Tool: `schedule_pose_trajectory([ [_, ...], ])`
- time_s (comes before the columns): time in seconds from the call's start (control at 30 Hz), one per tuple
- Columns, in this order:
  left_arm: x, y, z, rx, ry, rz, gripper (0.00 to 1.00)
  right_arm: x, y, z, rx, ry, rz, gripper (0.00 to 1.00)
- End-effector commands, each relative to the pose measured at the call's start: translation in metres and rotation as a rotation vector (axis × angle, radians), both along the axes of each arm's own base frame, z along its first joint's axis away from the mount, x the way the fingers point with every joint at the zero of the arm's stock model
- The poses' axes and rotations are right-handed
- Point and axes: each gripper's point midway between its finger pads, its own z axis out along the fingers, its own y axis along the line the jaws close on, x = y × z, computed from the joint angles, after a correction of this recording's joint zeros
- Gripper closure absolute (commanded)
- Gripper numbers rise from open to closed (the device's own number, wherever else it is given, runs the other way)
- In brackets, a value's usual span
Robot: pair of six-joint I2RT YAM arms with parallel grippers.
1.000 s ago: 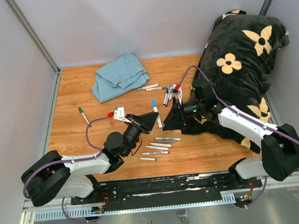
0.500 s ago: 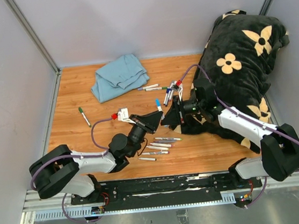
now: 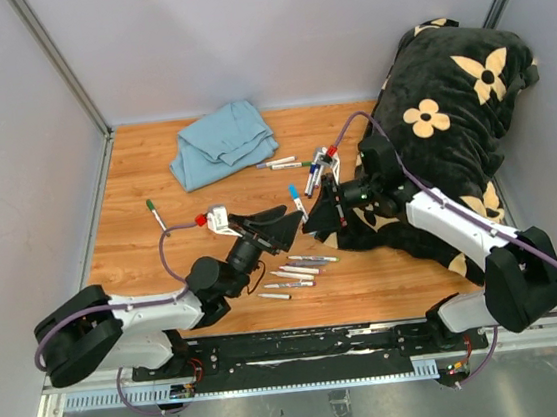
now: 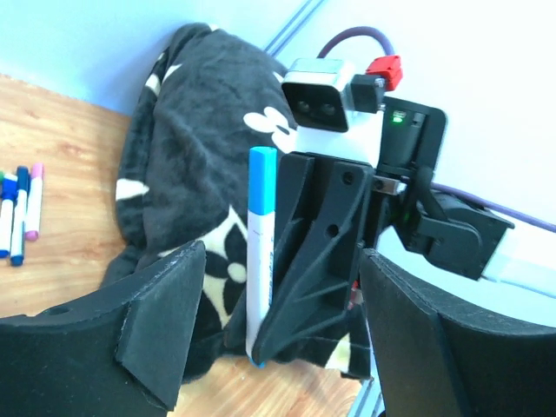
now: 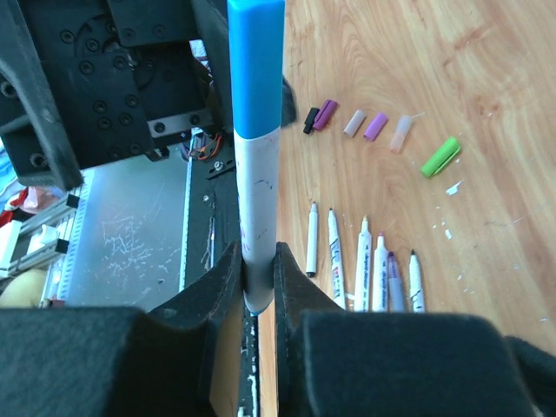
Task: Open the pen caps
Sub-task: Pick up the pen from the center of the board.
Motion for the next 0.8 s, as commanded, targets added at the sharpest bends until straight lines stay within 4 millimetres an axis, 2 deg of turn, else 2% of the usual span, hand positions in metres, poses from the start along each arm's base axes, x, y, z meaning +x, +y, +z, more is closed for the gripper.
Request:
schedule_pose_trajectory([
  [0.0,-0.009,0.012,0.012,0.071,-0.071,0.013,0.21,-0.004,-0.012,0.009,0.024,-0.030,0.103,0.99],
  [0.1,-0.014,0.021,0.021,0.112,-0.091,0.013,0.13,-0.004,-0.014,0.011,0.032,-0.053,0.110,0.99],
  [0.2,-0.016,0.027,0.027,0.153,-0.092,-0.014,0.12,-0.004,-0.017,0.013,0.034,-0.087,0.110,0.99],
  [0.43,-0.022,0.040,0.022,0.164,-0.059,-0.070,0.07,-0.005,-0.021,0.014,0.023,-0.120,0.120,0.98],
  [0.63,-0.025,0.036,0.015,0.165,-0.044,-0.120,0.01,-0.005,-0.023,0.014,0.022,-0.126,0.118,0.98],
  [0.77,-0.027,0.029,0.009,0.181,-0.033,-0.176,0.01,-0.004,-0.023,0.013,0.021,-0.127,0.117,0.98],
])
